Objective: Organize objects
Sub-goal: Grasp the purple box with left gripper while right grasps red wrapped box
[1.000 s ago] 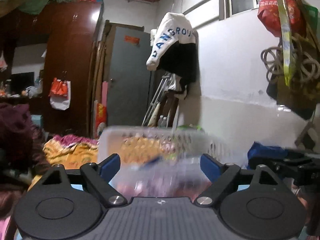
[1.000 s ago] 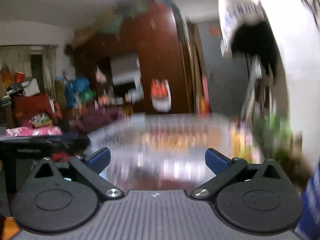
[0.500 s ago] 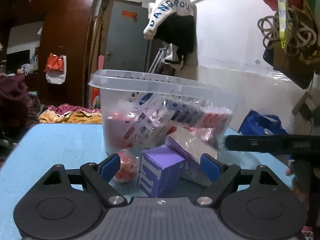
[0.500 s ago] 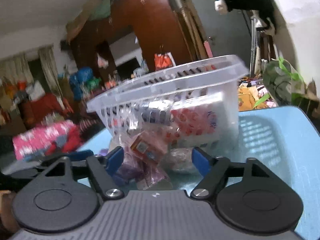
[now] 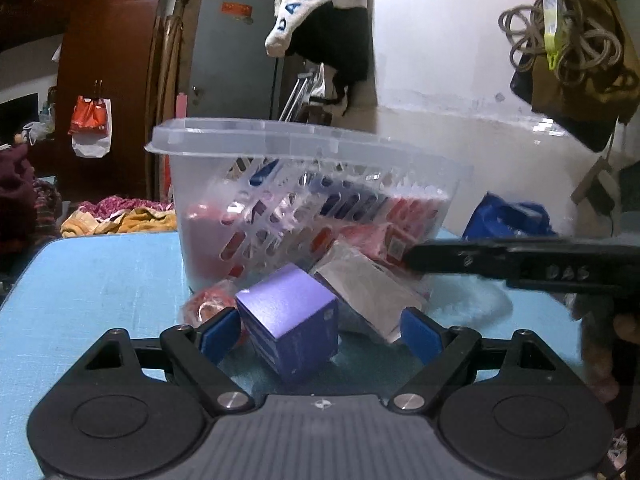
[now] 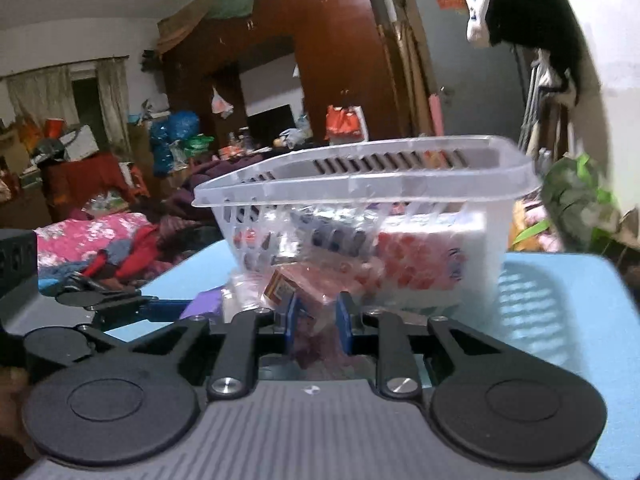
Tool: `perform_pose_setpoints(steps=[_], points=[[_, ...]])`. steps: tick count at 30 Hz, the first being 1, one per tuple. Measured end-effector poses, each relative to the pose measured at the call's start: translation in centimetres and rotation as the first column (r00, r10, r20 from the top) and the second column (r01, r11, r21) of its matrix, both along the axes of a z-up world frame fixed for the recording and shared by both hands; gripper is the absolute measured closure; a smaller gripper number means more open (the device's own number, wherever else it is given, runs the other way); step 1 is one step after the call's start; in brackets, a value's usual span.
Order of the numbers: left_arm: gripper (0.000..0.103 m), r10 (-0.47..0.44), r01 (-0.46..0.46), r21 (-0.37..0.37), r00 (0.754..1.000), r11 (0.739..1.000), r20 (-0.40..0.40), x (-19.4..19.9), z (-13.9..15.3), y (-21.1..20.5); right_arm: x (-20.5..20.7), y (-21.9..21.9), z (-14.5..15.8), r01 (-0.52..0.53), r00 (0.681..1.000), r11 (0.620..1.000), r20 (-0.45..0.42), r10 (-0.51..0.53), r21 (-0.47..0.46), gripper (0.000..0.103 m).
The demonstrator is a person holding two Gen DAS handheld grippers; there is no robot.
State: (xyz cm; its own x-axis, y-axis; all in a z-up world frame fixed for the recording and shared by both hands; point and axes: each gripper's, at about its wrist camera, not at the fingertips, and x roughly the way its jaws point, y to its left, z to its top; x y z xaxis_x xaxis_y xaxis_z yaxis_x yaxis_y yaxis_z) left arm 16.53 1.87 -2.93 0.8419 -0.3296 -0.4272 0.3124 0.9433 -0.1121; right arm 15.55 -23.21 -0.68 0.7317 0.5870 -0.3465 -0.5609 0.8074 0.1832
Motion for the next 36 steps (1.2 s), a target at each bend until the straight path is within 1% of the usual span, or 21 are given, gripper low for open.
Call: perform_pose_setpoints(steps=[3, 4, 5, 6, 8, 10, 12, 13, 14, 18, 20, 22, 24, 25, 27, 29, 31, 33, 34, 35, 36], points=[[0.013, -0.009, 0.010, 0.009, 1.000, 1.000, -0.006, 0.1, 0.0, -0.2, 0.0, -0.6, -0.1, -0.008, 1.000, 1.000, -0.014, 0.008, 0.020, 0.078], [0.013, -0.012, 0.012, 0.012, 1.000, 1.000, -0.008, 0.1, 0.0, -0.3, -0.1, -0.7, -0.1, -0.003, 1.000, 1.000, -0.010, 0.004, 0.027, 0.074], [0.013, -0.015, 0.016, 0.013, 1.000, 1.000, -0.012, 0.2, 0.0, -0.4, 0.0, -0.8, -0.1, 0.002, 1.000, 1.000, -0.006, -0.002, 0.030, 0.068], [0.013, -0.019, 0.019, 0.012, 1.000, 1.000, -0.016, 0.2, 0.0, -0.5, 0.1, -0.8, -0.2, 0.007, 1.000, 1.000, -0.006, -0.006, 0.031, 0.066], [0.014, -0.026, 0.027, 0.009, 1.000, 1.000, -0.012, 0.1, 0.0, -0.5, 0.4, -0.8, -0.3, 0.000, 1.000, 0.999, -0.019, 0.001, 0.043, 0.058], [0.015, -0.035, 0.035, 0.003, 0.999, 0.999, 0.014, -0.4, -0.1, -0.3, 0.5, -0.8, -0.4, -0.010, 0.999, 0.998, -0.037, 0.013, 0.068, 0.055], [0.015, -0.035, 0.035, -0.007, 0.998, 0.999, 0.056, -1.2, 0.1, 0.1, 0.6, -1.1, -0.4, -0.008, 0.999, 0.995, -0.051, 0.013, 0.101, 0.049], [0.016, -0.036, 0.037, -0.012, 0.997, 0.999, 0.070, -1.5, 0.1, 0.4, 0.8, -1.2, -0.4, 0.000, 0.998, 0.993, -0.060, 0.007, 0.117, 0.043], [0.016, -0.041, 0.043, -0.019, 0.996, 0.999, 0.073, -1.6, 0.2, 0.5, 1.0, -1.2, -0.4, 0.006, 0.998, 0.992, -0.067, 0.002, 0.125, 0.041], [0.016, -0.048, 0.049, -0.030, 0.998, 0.998, 0.046, -1.1, 0.2, 0.7, 2.1, 0.1, -0.7, 0.011, 0.993, 0.995, -0.114, 0.000, 0.095, 0.041], [0.016, -0.048, 0.049, -0.028, 0.998, 0.998, 0.044, -1.0, 0.2, 0.7, 2.3, 0.8, -0.9, 0.002, 0.993, 0.998, -0.115, 0.005, 0.060, 0.041], [0.016, -0.050, 0.052, -0.033, 0.998, 0.998, 0.042, -0.9, 0.2, 0.8, 2.4, 1.2, -1.1, 0.015, 0.995, 1.000, -0.100, -0.013, 0.019, 0.041], [0.016, -0.048, 0.050, -0.037, 0.998, 0.998, 0.042, -0.9, 0.2, 0.9, 2.5, 1.4, -1.2, 0.022, 0.996, 1.000, -0.086, -0.022, -0.004, 0.043], [0.016, -0.047, 0.049, -0.040, 0.998, 0.998, 0.041, -0.9, 0.2, 0.9, 2.4, 1.4, -1.2, 0.011, 0.997, 1.000, -0.077, -0.012, -0.004, 0.051], [0.016, -0.040, 0.042, -0.046, 0.998, 0.998, 0.044, -0.9, 0.1, 1.0, 1.9, 1.2, -1.1, 0.015, 0.998, 1.000, -0.054, -0.015, -0.010, 0.052], [0.016, -0.017, 0.019, -0.048, 0.999, 0.999, 0.050, -0.9, 0.2, 0.8, 1.0, 1.1, -1.0, 0.028, 1.000, 0.999, -0.010, -0.028, -0.029, 0.054], [0.016, 0.000, 0.002, -0.034, 0.999, 0.999, 0.053, -0.7, 0.3, 0.2, 0.4, 0.6, -0.8, 0.027, 1.000, 0.999, 0.006, -0.027, -0.026, 0.055], [0.016, 0.009, -0.007, -0.046, 0.999, 0.999, 0.039, -0.4, 0.3, -0.2, -0.4, 0.0, -0.7, 0.035, 0.999, 0.999, 0.023, -0.035, -0.018, 0.057], [0.016, 0.011, -0.009, -0.050, 0.999, 0.999, 0.030, -0.2, 0.3, -0.5, -0.7, -0.5, -0.6, 0.041, 0.999, 0.999, 0.028, -0.040, -0.011, 0.070], [0.017, 0.017, -0.016, -0.051, 1.000, 0.999, 0.022, -0.1, 0.3, -0.7, -1.1, -1.0, -0.7, 0.042, 0.999, 0.999, 0.025, -0.042, 0.000, 0.071], [0.020, 0.025, -0.024, -0.054, 1.000, 0.998, 0.013, 0.1, 0.2, -0.9, -1.3, -1.6, -0.8, 0.044, 0.999, 0.999, 0.022, -0.044, 0.017, 0.071]])
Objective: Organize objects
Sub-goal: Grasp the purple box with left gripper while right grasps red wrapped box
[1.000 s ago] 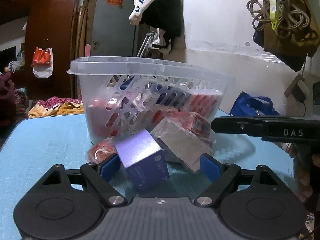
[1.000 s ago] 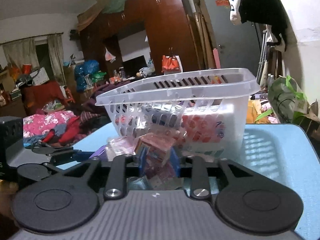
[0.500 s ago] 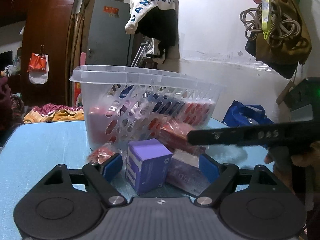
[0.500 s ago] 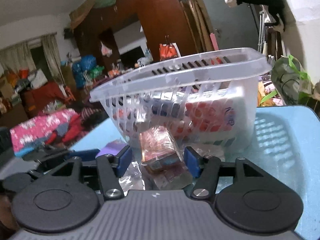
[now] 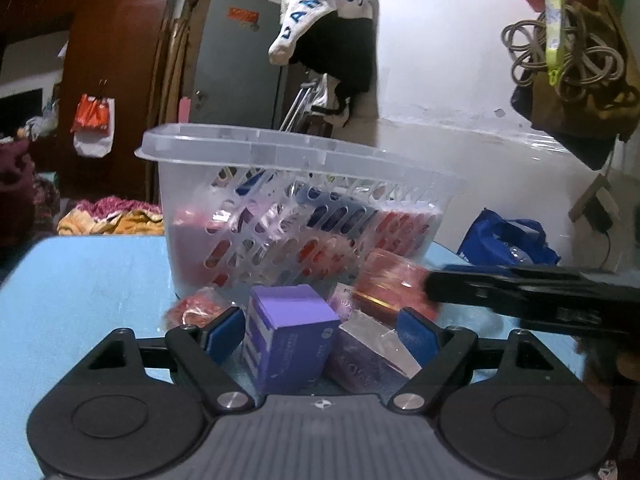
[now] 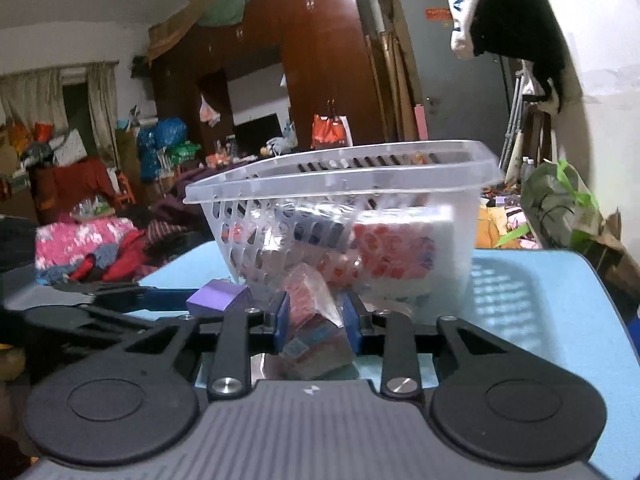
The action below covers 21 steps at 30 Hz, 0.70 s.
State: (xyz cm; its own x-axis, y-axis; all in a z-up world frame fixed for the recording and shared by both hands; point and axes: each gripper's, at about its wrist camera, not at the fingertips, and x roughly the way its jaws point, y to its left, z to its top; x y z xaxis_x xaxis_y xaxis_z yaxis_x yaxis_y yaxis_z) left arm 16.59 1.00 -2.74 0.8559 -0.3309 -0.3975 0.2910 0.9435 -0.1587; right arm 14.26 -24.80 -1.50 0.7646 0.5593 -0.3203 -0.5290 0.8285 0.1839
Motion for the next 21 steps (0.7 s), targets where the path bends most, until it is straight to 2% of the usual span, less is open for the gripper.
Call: perform_pose_setpoints(steps=[5, 9, 13, 17, 19, 21], points=[[0.022, 0.038, -0.039, -0.025, 0.999, 0.999, -0.039, 0.5, -0.3, 0.1, 0.3, -0.8, -0.4, -0.017, 1.000, 1.000, -0.023, 0.018, 0.020, 0.069], [0.022, 0.049, -0.052, -0.039, 0.997, 0.998, -0.066, 0.8, -0.5, 0.4, 1.2, 0.3, -0.8, -0.049, 0.997, 0.999, -0.053, 0.049, 0.004, 0.053], [0.021, 0.043, -0.048, -0.056, 0.995, 0.997, -0.090, 1.2, -0.6, 0.5, 1.5, 0.8, -1.5, -0.056, 0.995, 0.998, -0.087, 0.053, -0.032, 0.053], [0.021, 0.047, -0.056, -0.085, 0.993, 0.995, -0.110, 1.7, -0.6, 0.7, 1.3, 0.0, -1.7, -0.058, 0.993, 0.998, -0.101, 0.056, -0.016, 0.055], [0.025, 0.048, -0.060, -0.101, 0.992, 0.993, -0.115, 1.7, -0.6, 0.8, 1.0, -0.3, -1.8, -0.061, 0.993, 0.998, -0.099, 0.059, -0.011, 0.056], [0.036, 0.049, -0.058, -0.100, 0.994, 0.993, -0.096, 1.5, -0.5, 0.7, 0.6, -0.7, -2.0, -0.057, 0.995, 0.998, -0.085, 0.057, 0.003, 0.056]])
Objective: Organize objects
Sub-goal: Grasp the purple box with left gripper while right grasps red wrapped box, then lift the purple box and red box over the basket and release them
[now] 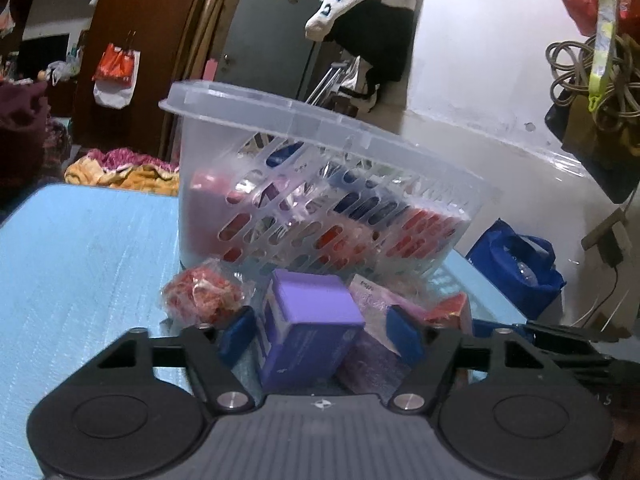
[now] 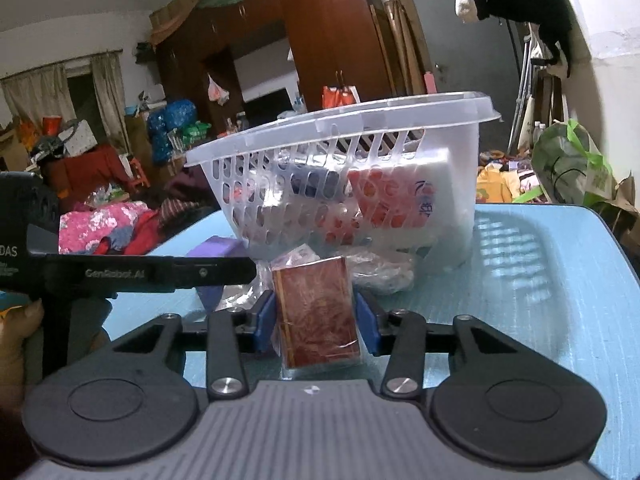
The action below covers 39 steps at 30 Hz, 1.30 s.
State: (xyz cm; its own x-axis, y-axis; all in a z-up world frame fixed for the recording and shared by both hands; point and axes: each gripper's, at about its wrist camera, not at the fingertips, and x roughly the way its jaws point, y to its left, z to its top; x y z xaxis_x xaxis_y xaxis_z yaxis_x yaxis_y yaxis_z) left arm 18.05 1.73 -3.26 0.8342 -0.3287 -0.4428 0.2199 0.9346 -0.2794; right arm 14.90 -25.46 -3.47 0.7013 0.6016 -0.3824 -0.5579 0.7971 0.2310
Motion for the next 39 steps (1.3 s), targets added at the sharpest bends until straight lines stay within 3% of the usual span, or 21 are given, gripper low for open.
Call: perform_pose_setpoints(steps=[3, 11, 17, 25, 27, 29, 30, 32, 35, 39], points=[[0.040, 0.036, -0.036, -0.005, 0.999, 0.999, 0.023, -0.5, 0.0, 0.5, -0.2, -0.5, 0.0, 0.006, 1.000, 0.999, 0.010, -0.007, 0.036, 0.056], [0.042, 0.028, -0.027, -0.007, 0.997, 1.000, 0.065, -1.5, 0.3, 1.0, -0.1, -0.6, 0.2, 0.010, 1.000, 0.999, 0.017, -0.011, 0.039, 0.056], [0.038, 0.030, -0.028, -0.028, 0.997, 0.999, 0.069, -1.9, 0.4, 2.0, -0.1, -0.5, 0.1, 0.007, 1.000, 0.999, 0.020, -0.008, 0.034, 0.056], [0.037, 0.037, -0.041, 0.060, 0.997, 0.997, 0.067, -4.4, 0.0, 2.7, -0.1, -0.5, 0.0, 0.009, 1.000, 0.999, 0.020, -0.009, 0.033, 0.056], [0.031, 0.039, -0.046, 0.087, 0.996, 0.995, 0.077, -5.3, -0.2, 2.8, -0.1, -0.5, 0.0, 0.009, 1.000, 0.999, 0.022, -0.010, 0.033, 0.056], [0.031, 0.041, -0.050, 0.120, 0.996, 0.992, 0.074, -5.6, -0.6, 2.7, -0.1, -0.6, 0.0, 0.012, 1.000, 0.999, 0.024, -0.013, 0.033, 0.056], [0.032, 0.041, -0.050, 0.134, 0.997, 0.990, 0.071, -5.6, -0.8, 2.7, -0.1, -0.6, 0.0, 0.016, 0.999, 0.999, 0.028, -0.017, 0.033, 0.056], [0.057, 0.039, -0.051, 0.166, 0.996, 0.985, 0.075, -5.5, -1.0, 2.3, -0.3, -0.6, 0.0, 0.019, 0.999, 0.999, 0.040, -0.021, 0.032, 0.056], [0.058, 0.056, -0.079, 0.195, 0.991, 0.978, 0.121, -6.1, -1.1, 1.9, -0.6, -0.6, 0.1, 0.030, 0.997, 0.999, 0.069, -0.032, 0.035, 0.056], [0.058, 0.061, -0.087, 0.145, 0.983, 0.986, 0.175, -6.9, -0.5, 2.6, -0.9, -0.7, 0.4, 0.035, 0.995, 0.999, 0.094, -0.038, 0.041, 0.056]])
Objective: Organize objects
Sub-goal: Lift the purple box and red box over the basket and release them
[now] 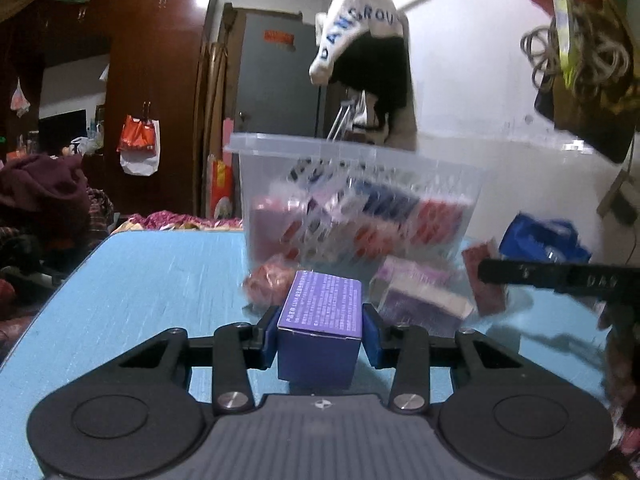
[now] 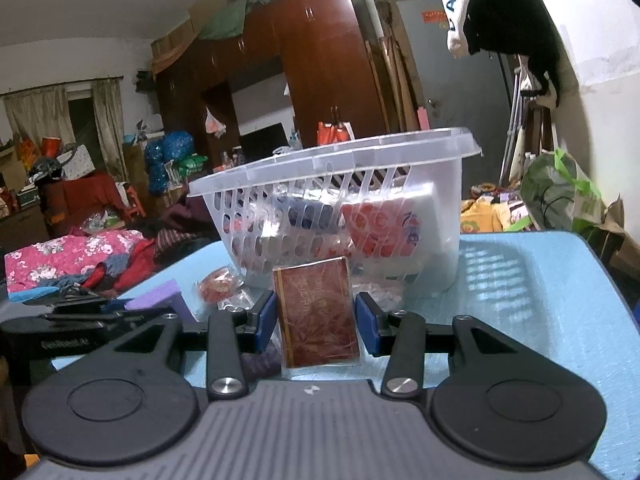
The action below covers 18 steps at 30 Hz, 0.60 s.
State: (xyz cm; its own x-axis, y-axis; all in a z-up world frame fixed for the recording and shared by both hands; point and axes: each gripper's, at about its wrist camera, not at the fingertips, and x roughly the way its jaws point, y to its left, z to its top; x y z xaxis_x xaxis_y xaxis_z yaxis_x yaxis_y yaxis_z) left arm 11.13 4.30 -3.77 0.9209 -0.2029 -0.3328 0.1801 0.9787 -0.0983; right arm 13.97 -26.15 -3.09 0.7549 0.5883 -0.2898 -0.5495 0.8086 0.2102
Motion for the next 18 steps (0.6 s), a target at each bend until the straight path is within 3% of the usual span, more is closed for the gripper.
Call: perform_pose_setpoints(steps=[5, 10, 13, 18], points=[[0.058, -0.020, 0.024, -0.059, 0.996, 0.998, 0.083, -0.9, 1.8, 0.9, -1.7, -0.9, 1.4, 0.016, 0.998, 1.000, 0.052, -0.017, 0.019, 0.056], [0.058, -0.056, 0.072, -0.066, 0.974, 0.995, 0.218, 0.8, 9.6, 1.0, -2.6, -0.9, 8.4, 0.064, 0.972, 0.998, 0.226, -0.066, 0.013, 0.056], [0.058, -0.070, 0.083, -0.065, 0.980, 0.994, 0.186, 4.9, 13.2, -0.2, 0.8, 0.9, 12.4, 0.083, 0.964, 0.996, 0.256, -0.072, -0.033, 0.056], [0.058, -0.015, 0.019, -0.095, 0.999, 0.995, 0.044, 12.5, 13.6, -1.5, 8.9, 3.8, 13.3, 0.140, 0.984, 0.980, 0.128, -0.122, -0.143, 0.056]])
